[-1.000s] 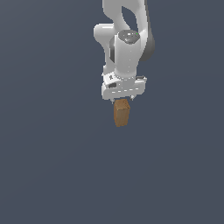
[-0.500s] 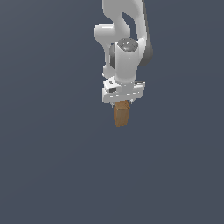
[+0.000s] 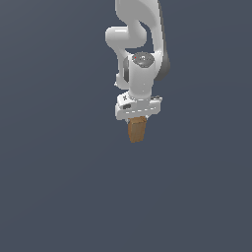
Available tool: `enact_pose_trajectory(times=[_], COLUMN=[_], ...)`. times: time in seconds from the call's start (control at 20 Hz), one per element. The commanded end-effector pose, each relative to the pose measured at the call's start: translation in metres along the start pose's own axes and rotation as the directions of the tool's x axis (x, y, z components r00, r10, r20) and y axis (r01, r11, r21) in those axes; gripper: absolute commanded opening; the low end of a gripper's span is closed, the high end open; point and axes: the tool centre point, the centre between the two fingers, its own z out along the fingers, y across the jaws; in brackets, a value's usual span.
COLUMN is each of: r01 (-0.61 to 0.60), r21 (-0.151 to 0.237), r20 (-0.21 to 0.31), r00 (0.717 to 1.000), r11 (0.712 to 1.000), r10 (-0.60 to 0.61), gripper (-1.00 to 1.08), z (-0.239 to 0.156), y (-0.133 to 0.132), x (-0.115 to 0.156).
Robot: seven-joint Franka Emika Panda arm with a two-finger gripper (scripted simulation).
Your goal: Pick up the object and move it to a goal position.
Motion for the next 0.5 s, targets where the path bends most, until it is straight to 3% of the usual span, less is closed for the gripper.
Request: enact_pose_trajectory(times=[0.0, 0.45], r01=[0.001, 0.0], r21=[0.0, 0.0], r20=[0.0, -0.001], r00=[1.0, 1.0], r11=[1.0, 1.0], r10=[-0.001, 0.0], gripper=[-1.0, -1.0], z=[0.0012, 0.0], y=[-0.0003, 0.0001], x=[0.0004, 0.0002])
